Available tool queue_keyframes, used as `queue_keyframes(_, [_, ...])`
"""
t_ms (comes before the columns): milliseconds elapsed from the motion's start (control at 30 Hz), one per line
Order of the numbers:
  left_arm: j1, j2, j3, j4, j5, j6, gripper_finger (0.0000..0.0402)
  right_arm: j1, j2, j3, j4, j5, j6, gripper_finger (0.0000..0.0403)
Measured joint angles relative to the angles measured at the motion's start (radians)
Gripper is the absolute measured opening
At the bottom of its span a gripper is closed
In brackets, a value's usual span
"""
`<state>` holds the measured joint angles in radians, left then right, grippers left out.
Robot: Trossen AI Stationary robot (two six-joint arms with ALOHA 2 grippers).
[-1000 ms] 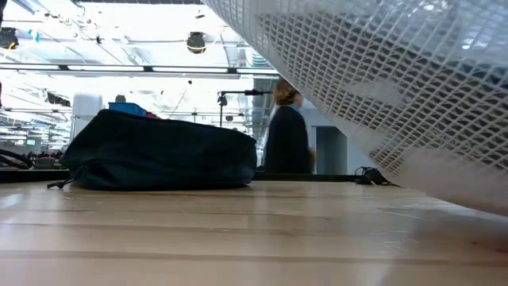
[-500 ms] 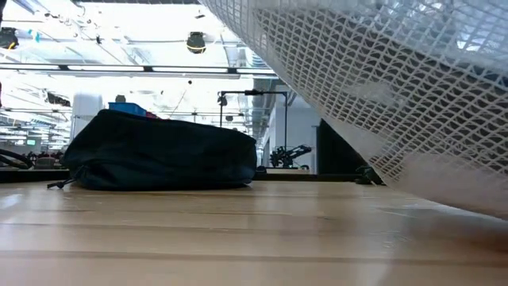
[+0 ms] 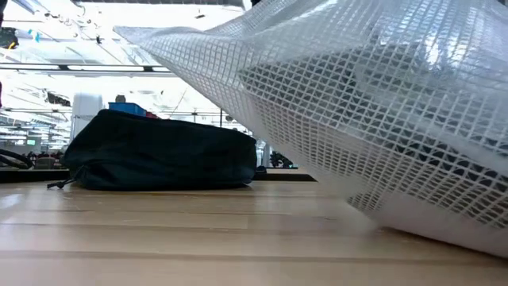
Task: Unpack backpack
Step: Close the white zip lock bag
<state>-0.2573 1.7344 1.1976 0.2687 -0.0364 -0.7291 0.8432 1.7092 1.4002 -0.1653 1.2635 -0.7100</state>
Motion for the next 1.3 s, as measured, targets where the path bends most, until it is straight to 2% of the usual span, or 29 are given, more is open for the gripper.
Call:
queue_keyframes(233, [-0.027,0.0,0.0,0.0,-0.015,0.128,0.0,-0.001,-0.025,0.001,-0.024,0.105,0.344,0.001])
queue_keyframes(367, [-0.069,0.0,0.0,0.026,-0.1,0.224,0.0,0.018,-0.024,0.001,-0.132,0.207,0.551,0.001])
queue_keyframes(567, [-0.121,-0.007,0.0,0.142,-0.218,0.313,0.0,0.066,-0.024,0.001,-0.384,0.211,0.992,0.001])
queue_keyframes(867, [-0.164,-0.074,0.0,0.16,-0.241,0.452,0.0,0.117,-0.024,0.001,-0.691,0.207,1.454,0.001])
queue_keyframes(1100, [-0.189,-0.143,0.0,0.112,-0.278,0.51,0.0,0.157,-0.023,0.001,-0.904,0.2,1.673,0.001])
queue_keyframes(1200, [-0.189,-0.156,0.0,0.043,-0.313,0.511,0.0,0.147,-0.023,0.001,-0.914,0.193,1.675,0.001])
queue_keyframes(1300, [-0.187,-0.164,0.0,-0.037,-0.368,0.497,0.0,0.132,-0.023,0.001,-0.923,0.129,1.66,0.0009])
